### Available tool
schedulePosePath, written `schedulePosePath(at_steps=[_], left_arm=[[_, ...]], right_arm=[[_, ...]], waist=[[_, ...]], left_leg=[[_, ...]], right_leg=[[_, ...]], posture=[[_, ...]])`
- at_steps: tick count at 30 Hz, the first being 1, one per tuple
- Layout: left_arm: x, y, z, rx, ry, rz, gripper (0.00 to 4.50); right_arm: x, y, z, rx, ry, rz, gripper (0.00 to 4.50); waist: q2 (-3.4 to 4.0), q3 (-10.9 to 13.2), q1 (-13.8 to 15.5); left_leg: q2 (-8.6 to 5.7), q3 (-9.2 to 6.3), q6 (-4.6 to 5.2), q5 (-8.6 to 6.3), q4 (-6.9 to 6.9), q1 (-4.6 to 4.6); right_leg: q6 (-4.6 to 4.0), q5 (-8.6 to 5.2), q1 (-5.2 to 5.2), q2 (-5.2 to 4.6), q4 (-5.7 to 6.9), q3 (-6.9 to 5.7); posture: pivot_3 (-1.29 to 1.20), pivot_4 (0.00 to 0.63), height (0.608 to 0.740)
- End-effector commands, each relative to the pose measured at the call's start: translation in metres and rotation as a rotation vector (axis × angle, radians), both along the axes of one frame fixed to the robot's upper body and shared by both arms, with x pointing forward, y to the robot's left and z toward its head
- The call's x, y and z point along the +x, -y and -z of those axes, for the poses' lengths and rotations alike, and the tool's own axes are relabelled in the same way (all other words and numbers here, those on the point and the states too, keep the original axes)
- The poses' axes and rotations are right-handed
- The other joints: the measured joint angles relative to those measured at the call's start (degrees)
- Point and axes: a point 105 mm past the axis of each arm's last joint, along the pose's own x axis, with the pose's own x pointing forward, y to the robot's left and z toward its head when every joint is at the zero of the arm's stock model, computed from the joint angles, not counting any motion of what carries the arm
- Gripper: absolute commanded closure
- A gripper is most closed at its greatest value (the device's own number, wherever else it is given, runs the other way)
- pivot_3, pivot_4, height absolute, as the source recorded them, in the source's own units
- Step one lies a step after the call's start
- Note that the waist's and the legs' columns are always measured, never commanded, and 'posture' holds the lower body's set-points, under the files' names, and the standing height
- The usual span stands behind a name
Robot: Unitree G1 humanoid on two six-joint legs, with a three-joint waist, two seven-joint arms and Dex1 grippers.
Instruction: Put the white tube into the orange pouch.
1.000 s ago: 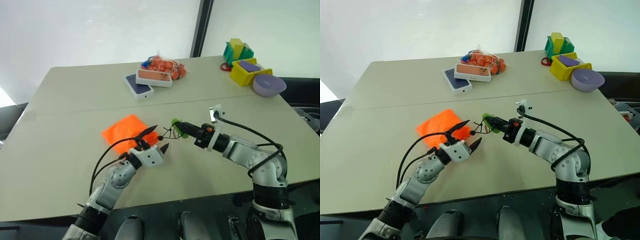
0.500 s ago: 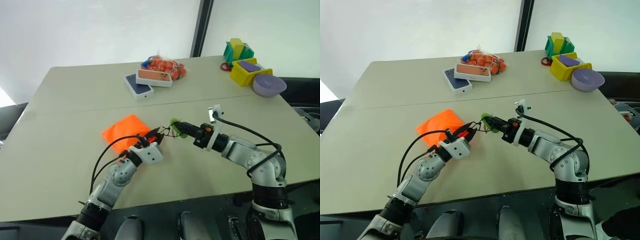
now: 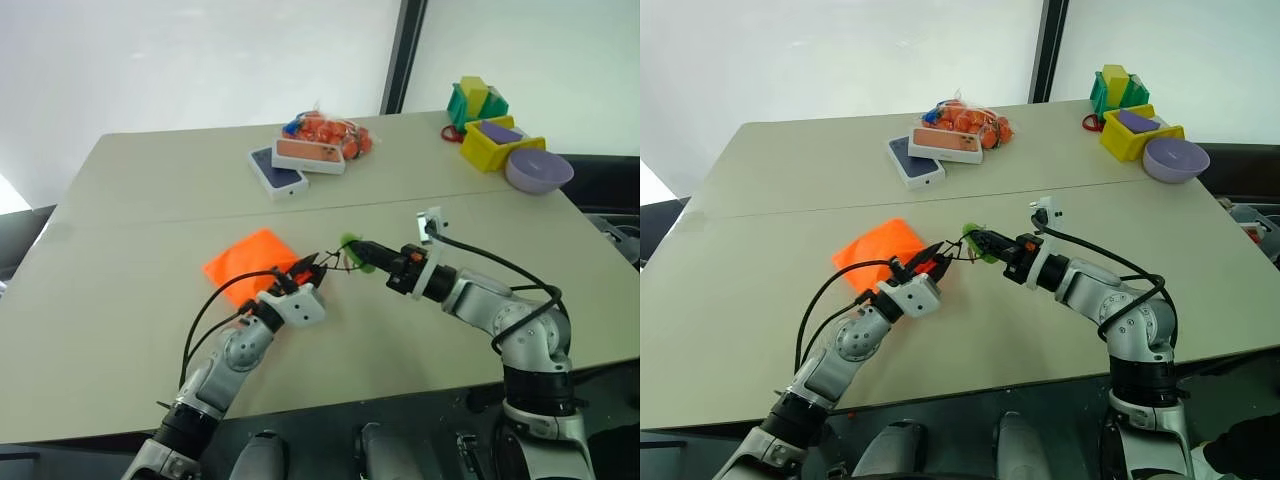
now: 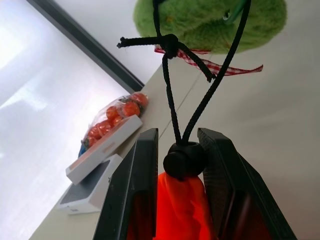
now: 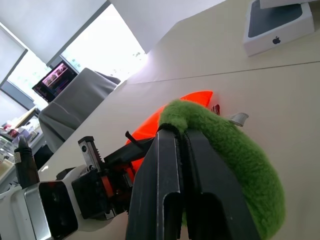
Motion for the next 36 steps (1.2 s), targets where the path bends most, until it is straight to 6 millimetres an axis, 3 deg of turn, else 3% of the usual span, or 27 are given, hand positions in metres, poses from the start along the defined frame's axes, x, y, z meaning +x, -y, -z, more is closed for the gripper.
schedulePosePath(at_steps=[1,18,22,31,36], left_arm=[[-0.005,-0.003,-0.014,-0.045,0.054,0.008,3.17],[-0.007,-0.007,-0.012,-0.037,0.057,-0.018,3.17],[-0.006,-0.007,-0.012,-0.04,0.059,-0.023,4.25],[-0.004,-0.008,-0.011,-0.034,0.059,-0.034,4.25],[-0.004,-0.013,0.003,0.002,-0.003,-0.027,4.25]], right_arm=[[0.001,0.001,-0.013,0.028,0.049,0.003,4.5],[0.003,0.0,-0.012,0.042,0.037,0.006,4.5],[0.003,0.0,-0.012,0.041,0.037,0.004,4.5],[0.003,0.001,-0.013,0.039,0.039,0.005,4.5],[0.008,0.005,-0.015,0.043,0.051,0.043,4.5]], waist=[[0.0,0.0,0.0],[0.01,0.0,0.0],[0.01,0.0,0.0],[0.01,0.0,0.0],[0.01,0.0,0.0]], left_leg=[[0.0,0.0,0.0,0.0,-0.01,0.0],[0.0,0.0,0.0,0.0,-0.07,-0.01],[0.0,0.0,0.0,0.0,-0.07,-0.01],[0.0,0.0,0.0,0.0,-0.1,-0.01],[0.0,0.0,0.0,-0.01,-0.11,-0.02]], right_leg=[[0.0,0.0,0.0,0.0,0.0,0.0],[0.0,-0.01,-0.04,0.0,-0.03,0.0],[0.0,-0.01,-0.04,0.0,-0.03,0.0],[0.0,-0.01,-0.06,0.0,-0.04,0.0],[0.0,-0.02,-0.07,0.0,-0.05,0.0]], posture=[[0.0,0.15,0.74],[0.0,0.15,0.74],[0.0,0.15,0.74],[0.0,0.15,0.74],[0.0,0.15,0.74]])
